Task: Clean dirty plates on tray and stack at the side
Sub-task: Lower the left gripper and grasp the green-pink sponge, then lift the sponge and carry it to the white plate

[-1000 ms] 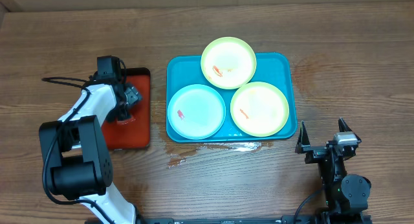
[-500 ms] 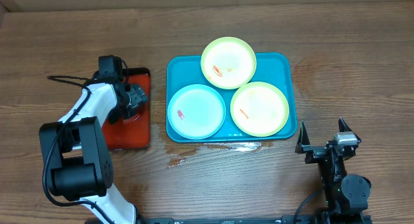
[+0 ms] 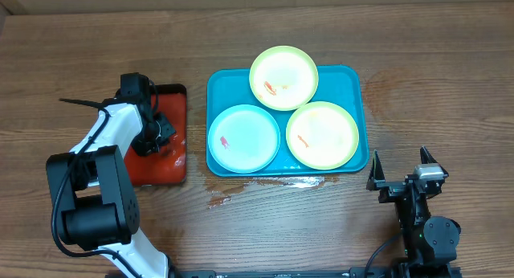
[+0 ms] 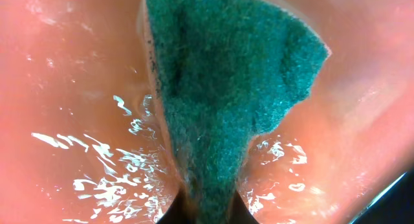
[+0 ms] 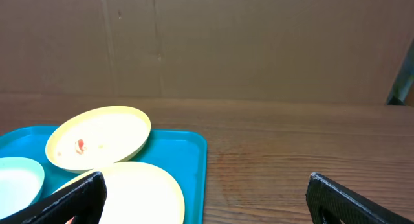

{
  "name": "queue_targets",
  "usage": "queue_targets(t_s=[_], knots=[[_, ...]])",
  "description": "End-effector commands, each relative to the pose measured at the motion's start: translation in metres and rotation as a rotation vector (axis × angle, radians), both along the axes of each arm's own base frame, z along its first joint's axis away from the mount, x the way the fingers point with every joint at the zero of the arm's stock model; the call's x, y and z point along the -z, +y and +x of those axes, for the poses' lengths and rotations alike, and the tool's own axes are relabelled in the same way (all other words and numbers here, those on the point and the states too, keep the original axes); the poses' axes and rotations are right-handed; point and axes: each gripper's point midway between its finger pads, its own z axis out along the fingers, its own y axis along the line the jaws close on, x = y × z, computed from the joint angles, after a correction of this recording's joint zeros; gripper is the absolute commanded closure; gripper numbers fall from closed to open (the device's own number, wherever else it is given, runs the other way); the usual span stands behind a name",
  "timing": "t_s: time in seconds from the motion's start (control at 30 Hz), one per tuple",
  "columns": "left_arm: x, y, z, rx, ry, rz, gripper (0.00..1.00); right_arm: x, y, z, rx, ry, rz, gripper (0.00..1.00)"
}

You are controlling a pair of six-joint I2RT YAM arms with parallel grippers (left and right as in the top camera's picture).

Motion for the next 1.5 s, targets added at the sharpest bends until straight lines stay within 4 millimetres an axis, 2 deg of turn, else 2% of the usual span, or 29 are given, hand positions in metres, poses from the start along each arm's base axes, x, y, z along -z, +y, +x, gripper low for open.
queue_targets(t_s=[0.0,0.03,0.07,0.2,0.37,0.4,0.43,0.47,0.57,0.63,0.77,0.87,0.93,1.07,1.17,1.23,1.33,1.4,1.47], knots=[[0.016,0.0,-0.007,0.001,0.033,0.019,0.6,0.001,0.0,0.0,-0.002,-0.006,-0.002,0.0],[0.016,0.004,-0.004,-0.001,0.02,0.039,0.1,0.001,0.0,0.0,-0.002,-0.006,-0.003,0.0],[0.015,0.007,0.0,-0.003,0.005,0.058,0.0,0.001,0.0,0.0,-0.002,-0.006,-0.002,0.0],[0.012,0.02,0.01,-0.014,-0.037,0.127,0.0,0.001,0.0,0.0,-0.002,-0.006,-0.003,0.0],[0.009,0.024,0.023,-0.013,-0.09,0.15,0.0,0.001,0.0,0.0,-0.002,-0.006,-0.003,0.0],[0.008,0.024,0.025,-0.014,-0.097,0.151,0.05,0.001,0.0,0.0,-0.002,-0.006,-0.003,0.0],[0.008,0.024,0.025,-0.014,-0.1,0.151,0.18,0.001,0.0,0.0,-0.002,-0.006,-0.003,0.0],[0.008,0.024,0.025,-0.014,-0.099,0.15,0.38,0.001,0.0,0.0,-0.002,-0.006,-0.003,0.0],[0.009,0.023,0.022,-0.013,-0.087,0.145,0.67,0.001,0.0,0.0,-0.002,-0.006,-0.003,0.0],[0.009,0.023,0.021,-0.012,-0.08,0.145,0.74,0.001,0.0,0.0,-0.002,-0.006,-0.002,0.0],[0.003,0.024,0.02,-0.013,-0.082,0.149,0.96,0.001,0.0,0.0,-0.002,-0.006,-0.002,0.0],[-0.013,0.024,0.024,-0.013,-0.089,0.15,0.96,0.001,0.0,0.0,-0.002,-0.006,-0.003,0.0],[-0.033,0.025,0.029,-0.014,-0.103,0.151,0.96,0.001,0.0,0.0,-0.002,-0.006,-0.002,0.0],[-0.085,0.026,0.038,-0.017,-0.146,0.154,0.96,0.001,0.0,0.0,-0.002,-0.006,-0.002,0.0],[-0.125,0.017,0.04,-0.008,-0.194,0.113,0.96,0.001,0.0,0.0,-0.002,-0.006,-0.003,0.0],[-0.14,0.01,0.04,0.001,-0.222,0.074,0.96,0.001,0.0,0.0,-0.002,-0.006,-0.003,0.0],[-0.15,-0.006,0.04,0.023,-0.256,-0.011,0.96,0.001,0.0,0.0,-0.002,-0.006,-0.003,0.0],[-0.142,-0.016,0.038,0.04,-0.241,-0.041,0.96,0.001,0.0,0.0,-0.002,-0.006,-0.002,0.0],[-0.125,-0.021,0.036,0.056,-0.214,-0.036,0.96,0.001,0.0,0.0,-0.002,-0.006,-0.003,0.0]])
